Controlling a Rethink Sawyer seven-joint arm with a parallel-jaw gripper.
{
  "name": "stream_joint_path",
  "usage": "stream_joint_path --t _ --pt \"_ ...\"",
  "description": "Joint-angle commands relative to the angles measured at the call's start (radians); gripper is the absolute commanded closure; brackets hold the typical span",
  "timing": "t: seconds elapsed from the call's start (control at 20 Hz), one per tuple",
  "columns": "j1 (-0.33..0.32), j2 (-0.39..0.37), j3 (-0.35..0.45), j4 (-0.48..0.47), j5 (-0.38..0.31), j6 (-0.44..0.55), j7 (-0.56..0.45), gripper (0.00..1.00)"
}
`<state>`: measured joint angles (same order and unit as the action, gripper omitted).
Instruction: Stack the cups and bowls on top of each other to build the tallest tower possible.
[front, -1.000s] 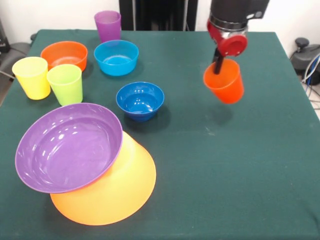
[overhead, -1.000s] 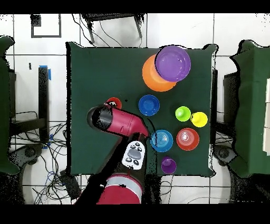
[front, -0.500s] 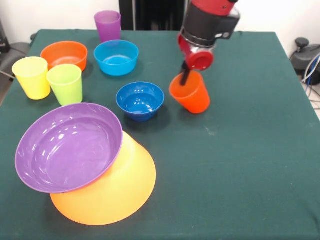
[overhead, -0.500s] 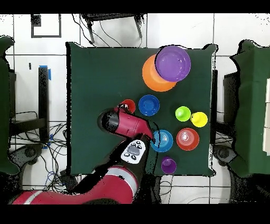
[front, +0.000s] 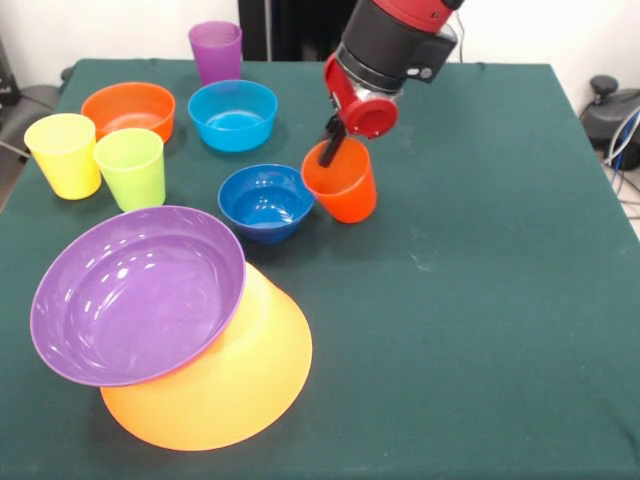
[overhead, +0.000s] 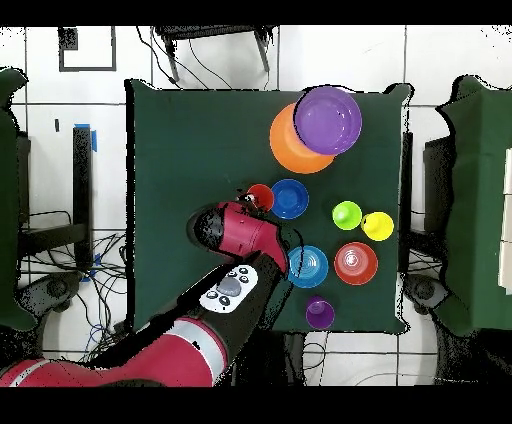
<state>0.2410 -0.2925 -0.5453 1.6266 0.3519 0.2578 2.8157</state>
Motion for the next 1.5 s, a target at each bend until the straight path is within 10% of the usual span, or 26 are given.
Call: stream_joint_path --t 0.05,1.5 --pt "0.001 -0.011 0.008 -0.023 0.021 0.019 0.123 1.00" --pt "-0.060 -0.011 0.228 0.013 0.105 -0.094 0.131 1.00"
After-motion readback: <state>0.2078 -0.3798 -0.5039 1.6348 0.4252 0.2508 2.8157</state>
